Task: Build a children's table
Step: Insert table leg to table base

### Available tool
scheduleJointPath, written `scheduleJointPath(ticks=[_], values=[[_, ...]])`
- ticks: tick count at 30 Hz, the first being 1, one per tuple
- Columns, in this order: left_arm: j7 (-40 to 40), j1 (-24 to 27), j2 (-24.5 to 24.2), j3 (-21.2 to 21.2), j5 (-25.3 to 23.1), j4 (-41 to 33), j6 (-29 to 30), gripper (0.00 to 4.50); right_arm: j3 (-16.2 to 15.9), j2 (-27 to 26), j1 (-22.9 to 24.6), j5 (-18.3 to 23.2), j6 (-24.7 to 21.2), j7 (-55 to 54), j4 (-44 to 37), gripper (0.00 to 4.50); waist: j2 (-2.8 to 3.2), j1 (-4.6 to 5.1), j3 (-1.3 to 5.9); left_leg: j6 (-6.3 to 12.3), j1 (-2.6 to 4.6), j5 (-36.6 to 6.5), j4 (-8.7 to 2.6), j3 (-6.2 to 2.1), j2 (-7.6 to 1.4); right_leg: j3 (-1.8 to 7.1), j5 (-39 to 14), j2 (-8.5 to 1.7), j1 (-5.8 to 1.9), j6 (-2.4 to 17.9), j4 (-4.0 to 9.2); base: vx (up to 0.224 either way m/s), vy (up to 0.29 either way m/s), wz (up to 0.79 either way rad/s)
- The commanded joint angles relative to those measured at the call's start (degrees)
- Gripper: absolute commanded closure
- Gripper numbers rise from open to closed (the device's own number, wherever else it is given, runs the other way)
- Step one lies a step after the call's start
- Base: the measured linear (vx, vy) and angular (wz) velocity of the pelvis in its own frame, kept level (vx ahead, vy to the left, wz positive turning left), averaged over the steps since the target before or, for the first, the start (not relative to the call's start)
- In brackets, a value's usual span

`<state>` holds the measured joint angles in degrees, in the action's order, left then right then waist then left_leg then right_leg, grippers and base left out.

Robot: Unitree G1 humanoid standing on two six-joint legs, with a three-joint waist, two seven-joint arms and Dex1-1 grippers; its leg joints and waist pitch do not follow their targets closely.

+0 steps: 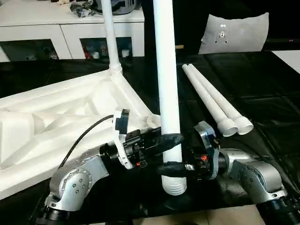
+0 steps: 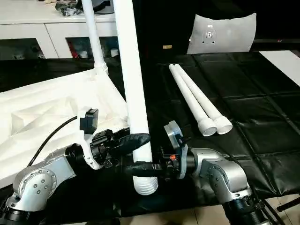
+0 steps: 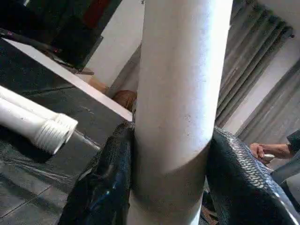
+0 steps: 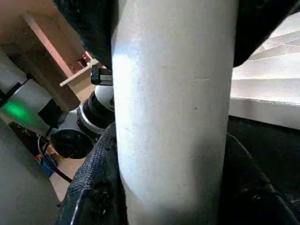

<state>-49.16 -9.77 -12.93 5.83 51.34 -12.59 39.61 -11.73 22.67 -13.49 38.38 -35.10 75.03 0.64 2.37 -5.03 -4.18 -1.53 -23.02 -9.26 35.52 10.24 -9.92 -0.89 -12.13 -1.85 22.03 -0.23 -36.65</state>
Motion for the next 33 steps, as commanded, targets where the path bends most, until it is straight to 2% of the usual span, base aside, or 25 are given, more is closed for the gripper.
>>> scheduleJointPath(ticks=[1,8,9,11,12,15,19,21,22,25,26,28,29,30,31,33], values=[[-0.7,-0.5,0.0,-0.4,0.5,-1.0,0.0,2.56,0.3,0.2,-0.8,-0.6,0.2,-0.7,0.2,2.57,-0.2,0.01,3.43,-2.35,2.0,-20.6,-4.88,-2.08,-3.07,2.48,-26.8,-5.53,-0.57,8.2,6.51,0.0,0.0,0.0],[-0.3,-0.3,0.2,-0.7,1.1,-1.6,0.3,2.57,0.2,0.0,-0.6,-2.5,2.2,-1.9,0.4,2.57,-0.05,0.02,3.37,-2.69,2.11,-21.5,-4.93,-2.1,-3.07,2.47,-27.3,-5.54,-0.44,8.3,6.57,0.0,0.0,0.0],[0.9,-0.5,0.6,-1.3,0.8,-1.3,-0.1,2.57,0.7,-0.7,-0.9,-3.4,2.9,-4.0,1.2,2.57,-0.24,0.09,3.36,-2.71,2.12,-21.5,-4.88,-2.03,-3.06,2.51,-27.5,-5.57,-0.39,8.2,6.65,0.0,0.0,0.0],[1.9,-0.7,0.8,-1.9,0.5,-1.0,-0.4,2.57,1.6,-1.5,-1.1,-3.3,2.9,-5.5,1.8,2.57,-0.14,0.18,3.36,-2.73,2.1,-21.5,-4.88,-2.08,-3.01,2.44,-27.6,-5.56,-0.33,8.4,6.62,0.0,0.0,0.0],[2.4,-0.9,0.6,-2.2,0.0,-0.9,-0.7,2.57,2.3,-2.0,-1.3,-3.3,3.2,-6.6,2.1,2.01,-0.11,0.14,3.38,-2.8,2.19,-21.7,-4.89,-2.13,-3.05,2.44,-27.8,-5.56,-0.3,8.2,6.63,0.0,0.0,0.0],[4.5,-1.6,-0.7,-3.4,-3.5,-1.4,-3.3,2.57,5.1,-3.4,-2.0,-3.4,4.5,-10.8,2.7,1.79,-0.1,0.33,3.31,-3.47,2.3,-22.6,-5.04,-2.24,-3.03,2.38,-28.5,-5.56,-0.14,7.6,6.63,0.0,0.0,0.0],[9.5,-3.5,-1.2,-5.0,-6.4,-1.5,-3.8,2.59,6.5,-4.0,-2.5,-4.1,5.7,-13.7,2.2,1.45,-0.04,0.27,3.26,-3.76,2.45,-23.0,-5.07,-2.22,-3.03,2.44,-29.3,-5.52,-0.06,6.8,6.79,0.0,0.0,0.0],[12.7,-4.6,-1.4,-5.7,-8.7,-1.5,-4.1,2.6,7.5,-4.8,-2.6,-4.0,7.0,-14.8,2.0,1.37,-0.03,0.29,3.37,-3.74,2.32,-22.7,-5.19,-2.23,-3.06,2.36,-27.6,-5.43,-0.13,6.8,6.59,0.0,0.0,0.0],[14.4,-5.0,-1.4,-6.0,-9.8,-1.5,-4.3,2.6,8.1,-5.0,-2.7,-2.9,5.7,-15.0,1.8,1.32,-0.14,0.36,3.4,-3.62,2.23,-22.4,-5.23,-2.25,-3.04,2.34,-27.1,-5.45,-0.24,6.9,6.58,0.0,0.0,0.0],[18.6,-6.2,-1.6,-5.8,-12.8,-2.3,-4.0,2.6,9.3,-5.9,-2.7,-2.8,6.7,-17.6,0.9,0.96,-0.05,0.36,3.62,-3.16,2.07,-20.5,-5.22,-2.11,-3.09,2.37,-23.4,-5.32,-0.4,7.5,6.25,0.0,0.0,0.0],[19.6,-6.5,-1.6,-5.6,-13.3,-2.7,-3.6,2.6,9.8,-6.5,-2.7,-3.4,8.0,-19.0,0.5,0.96,-0.43,0.32,3.71,-2.8,2.0,-19.7,-5.13,-1.99,-3.02,2.35,-22.4,-5.36,-0.56,7.8,6.27,0.0,0.0,0.0],[22.0,-7.4,-1.7,-5.2,-14.6,-3.6,-2.5,2.6,9.6,-6.7,-2.8,-6.5,8.8,-23.4,-1.0,0.82,-0.44,0.15,3.8,-2.89,1.86,-17.7,-5.19,-1.9,-3.16,2.36,-20.2,-5.33,-0.59,8.2,5.95,0.0,0.0,0.0],[23.4,-8.1,-1.7,-4.9,-15.3,-4.1,-1.9,2.6,8.8,-6.1,-3.0,-8.7,8.0,-26.0,-1.8,0.68,-0.31,0.02,3.88,-2.81,1.89,-16.3,-5.17,-1.84,-3.15,2.36,-18.5,-5.22,-0.66,8.4,5.83,0.0,0.0,0.0],[24.4,-8.7,-1.7,-4.8,-16.0,-4.6,-1.7,2.6,8.4,-5.7,-3.3,-9.9,7.1,-27.7,-2.5,0.59,-0.44,0.06,3.95,-2.58,1.79,-15.1,-5.06,-1.7,-2.95,2.31,-17.2,-5.2,-0.86,8.8,5.73,0.0,0.0,0.0],[25.0,-9.0,-1.6,-4.6,-16.2,-4.8,-1.2,2.6,8.7,-5.6,-3.4,-10.0,6.8,-28.3,-3.1,0.59,-0.63,0.07,3.94,-2.39,1.78,-14.9,-5.05,-1.63,-2.95,2.32,-17.0,-5.19,-0.9,8.8,5.82,0.0,0.0,0.0],[25.3,-9.5,-1.7,-4.1,-16.7,-5.2,-0.9,2.6,8.8,-5.1,-3.7,-10.1,6.3,-28.4,-3.8,0.59,-0.58,0.02,4.02,-1.8,1.58,-13.6,-4.93,-1.55,-2.85,2.34,-16.0,-5.24,-1.15,8.8,5.74,0.0,0.0,0.0]])
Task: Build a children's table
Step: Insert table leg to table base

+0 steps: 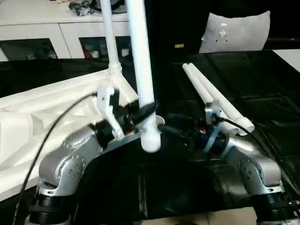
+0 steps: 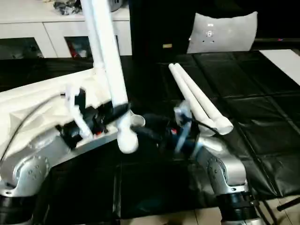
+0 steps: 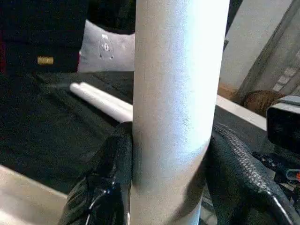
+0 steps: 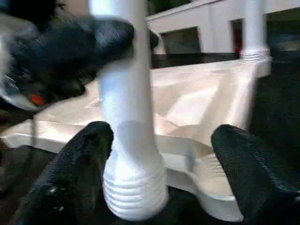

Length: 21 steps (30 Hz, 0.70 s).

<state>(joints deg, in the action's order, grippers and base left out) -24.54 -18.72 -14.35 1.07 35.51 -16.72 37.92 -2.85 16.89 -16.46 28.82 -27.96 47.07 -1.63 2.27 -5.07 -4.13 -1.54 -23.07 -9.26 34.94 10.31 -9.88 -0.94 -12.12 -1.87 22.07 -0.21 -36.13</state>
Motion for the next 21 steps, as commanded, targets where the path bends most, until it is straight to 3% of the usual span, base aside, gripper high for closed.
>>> scheduleJointPath(ticks=[1,5,9,11,21], values=[[0.6,-0.6,-0.3,0.8,-1.0,-1.2,0.8,2.6,-0.1,0.8,-0.8,-0.6,-0.9,-0.4,-1.6,0.59,-0.48,0.04,3.98,-1.63,1.63,-13.4,-4.34,-1.61,-2.89,2.38,-15.7,-5.2,-1.25,8.7,5.25,0.0,0.0,0.0],[0.0,-1.4,-1.2,2.6,-2.2,-2.0,1.2,2.6,-2.4,3.8,-2.0,-3.9,-0.4,0.5,-1.8,0.59,-0.4,0.06,4.07,-1.56,1.62,-12.7,-4.15,-1.5,-2.84,2.35,-14.6,-5.09,-1.32,8.7,5.12,0.0,0.0,0.0],[-1.5,-2.3,-2.7,5.1,-4.0,-2.4,1.2,2.6,-2.2,4.1,-3.4,0.4,-4.6,3.5,-1.8,0.59,-0.36,0.01,4.08,-0.84,1.71,-12.8,-4.13,-1.57,-2.88,2.31,-15.3,-5.06,-1.32,8.8,5.22,0.0,0.0,0.0],[-2.3,-2.8,-3.0,6.2,-4.6,-2.4,1.0,2.6,-3.6,4.6,-4.3,0.1,-5.2,5.3,-1.0,0.59,-0.6,0.05,4.12,-1.02,1.69,-12.8,-4.15,-1.56,-2.95,2.28,-14.9,-5.09,-1.44,9.1,5.15,0.0,0.0,0.0],[-3.9,-4.5,-2.8,8.0,-4.5,-3.2,0.7,2.6,-5.8,3.2,-7.9,-0.7,-5.2,8.1,3.4,0.59,-0.66,-0.02,4.27,-1.14,1.69,-12.0,-3.93,-1.47,-2.94,2.23,-13.8,-5.26,-1.43,10.3,4.89,0.0,0.0,0.0]])
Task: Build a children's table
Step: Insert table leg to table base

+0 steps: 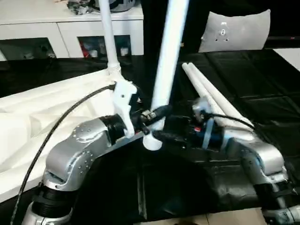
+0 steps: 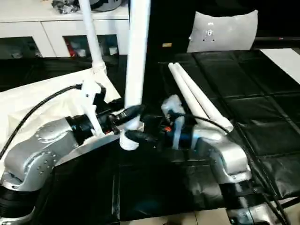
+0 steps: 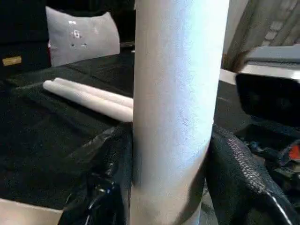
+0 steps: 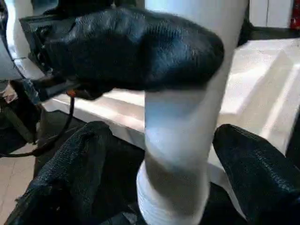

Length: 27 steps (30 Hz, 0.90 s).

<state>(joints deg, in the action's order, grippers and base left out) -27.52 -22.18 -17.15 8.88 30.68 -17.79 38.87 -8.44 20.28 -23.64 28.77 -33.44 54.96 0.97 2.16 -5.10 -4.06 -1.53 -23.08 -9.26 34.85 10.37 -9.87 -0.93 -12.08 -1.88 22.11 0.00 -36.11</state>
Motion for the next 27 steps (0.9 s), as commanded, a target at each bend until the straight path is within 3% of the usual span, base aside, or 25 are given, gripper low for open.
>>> scheduleJointPath(ticks=[1,12,27], values=[[-1.2,-1.1,0.1,0.3,0.5,-2.3,-0.1,2.6,-0.4,-0.3,-1.1,-0.8,0.5,0.5,1.3,0.59,-0.64,-0.01,4.22,-1.12,1.7,-11.9,-3.82,-1.5,-2.94,2.2,-13.8,-5.25,-1.49,10.2,4.92,0.0,0.0,0.0],[-2.7,-1.2,0.0,1.0,1.5,-3.9,1.3,2.6,-1.7,-0.6,-2.8,-1.8,1.7,2.1,4.4,0.59,-0.67,-0.08,4.25,-0.92,1.66,-11.4,-3.74,-1.43,-2.95,2.19,-12.9,-5.19,-1.63,10.4,4.75,0.0,0.0,0.0],[-3.6,-1.2,-0.3,1.5,1.4,-4.3,2.1,2.6,-2.5,-0.6,-2.8,-1.8,1.3,4.5,4.7,1.84,-0.53,-0.06,4.27,-0.71,1.69,-11.3,-3.71,-1.48,-2.96,2.14,-11.9,-5.13,-1.68,10.8,4.63,0.0,0.0,0.0]])
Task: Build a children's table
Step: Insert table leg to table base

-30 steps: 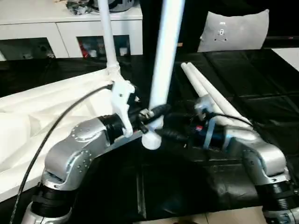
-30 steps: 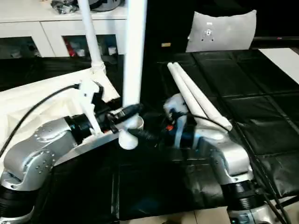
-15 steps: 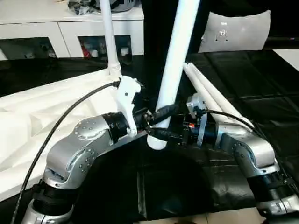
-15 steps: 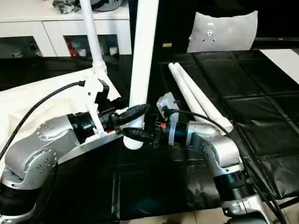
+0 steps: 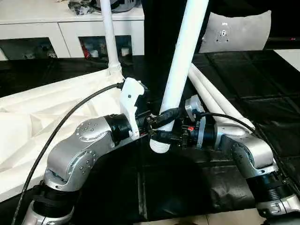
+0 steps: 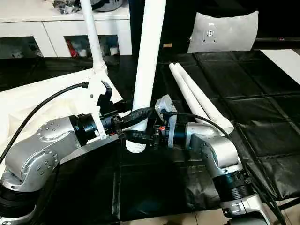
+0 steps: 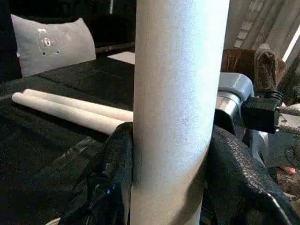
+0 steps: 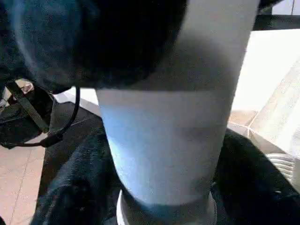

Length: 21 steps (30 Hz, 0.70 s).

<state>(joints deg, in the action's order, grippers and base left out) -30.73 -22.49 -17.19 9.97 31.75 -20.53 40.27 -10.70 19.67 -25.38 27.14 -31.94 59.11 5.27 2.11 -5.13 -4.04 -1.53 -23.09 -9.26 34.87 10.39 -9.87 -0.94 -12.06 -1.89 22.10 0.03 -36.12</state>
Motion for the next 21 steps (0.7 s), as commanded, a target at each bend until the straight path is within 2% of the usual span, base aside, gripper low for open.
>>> scheduleJointPath(ticks=[1,3,9,18,20,21], values=[[-0.6,-0.9,-0.3,0.5,0.3,-1.7,0.8,2.6,-0.1,-0.1,-1.1,-0.1,-0.2,0.4,0.4,1.84,-0.4,-0.05,4.2,-0.74,1.71,-11.4,-3.75,-1.51,-2.97,2.15,-12.2,-5.15,-1.64,10.7,4.67,0.0,0.0,0.0],[-0.9,-0.8,-0.5,0.7,0.4,-1.8,0.9,2.6,0.0,-0.2,-1.2,0.0,-0.2,0.3,0.6,2.13,-0.4,-0.03,4.23,-0.78,1.68,-11.3,-3.77,-1.53,-2.96,2.14,-11.9,-5.11,-1.65,10.7,4.61,0.0,0.0,0.0],[-1.5,-0.7,-0.7,1.0,0.5,-2.2,1.3,2.6,0.3,-0.4,-1.4,0.3,-0.2,0.6,0.8,2.49,-0.38,-0.04,4.21,-0.85,1.74,-11.7,-3.77,-1.54,-2.99,2.14,-12.0,-5.14,-1.64,10.9,4.64,0.0,0.0,0.0],[-0.3,-0.9,-0.3,0.4,0.8,-2.9,2.8,2.6,0.1,-0.8,-0.5,0.1,-0.3,0.9,0.3,2.56,-0.37,-0.05,4.28,-0.91,1.69,-11.5,-3.73,-1.55,-2.96,2.14,-11.9,-5.13,-1.69,10.8,4.6,0.0,0.0,0.0],[-0.6,-1.0,0.3,-0.5,3.0,-3.1,4.2,2.6,0.1,-0.9,-0.5,0.1,-0.3,0.9,0.3,2.57,-0.36,-0.04,4.28,-0.85,1.67,-11.2,-3.69,-1.5,-2.93,2.12,-11.3,-5.14,-1.72,11.2,4.53,0.0,0.0,0.0],[-1.2,-1.0,0.3,-0.5,3.9,-3.6,4.6,2.04,0.1,-1.0,-0.4,0.1,-0.3,0.7,0.3,2.57,-0.29,-0.06,4.29,-0.89,1.69,-11.2,-3.67,-1.51,-2.89,2.1,-11.4,-5.12,-1.68,11.3,4.53,0.0,0.0,0.0]])
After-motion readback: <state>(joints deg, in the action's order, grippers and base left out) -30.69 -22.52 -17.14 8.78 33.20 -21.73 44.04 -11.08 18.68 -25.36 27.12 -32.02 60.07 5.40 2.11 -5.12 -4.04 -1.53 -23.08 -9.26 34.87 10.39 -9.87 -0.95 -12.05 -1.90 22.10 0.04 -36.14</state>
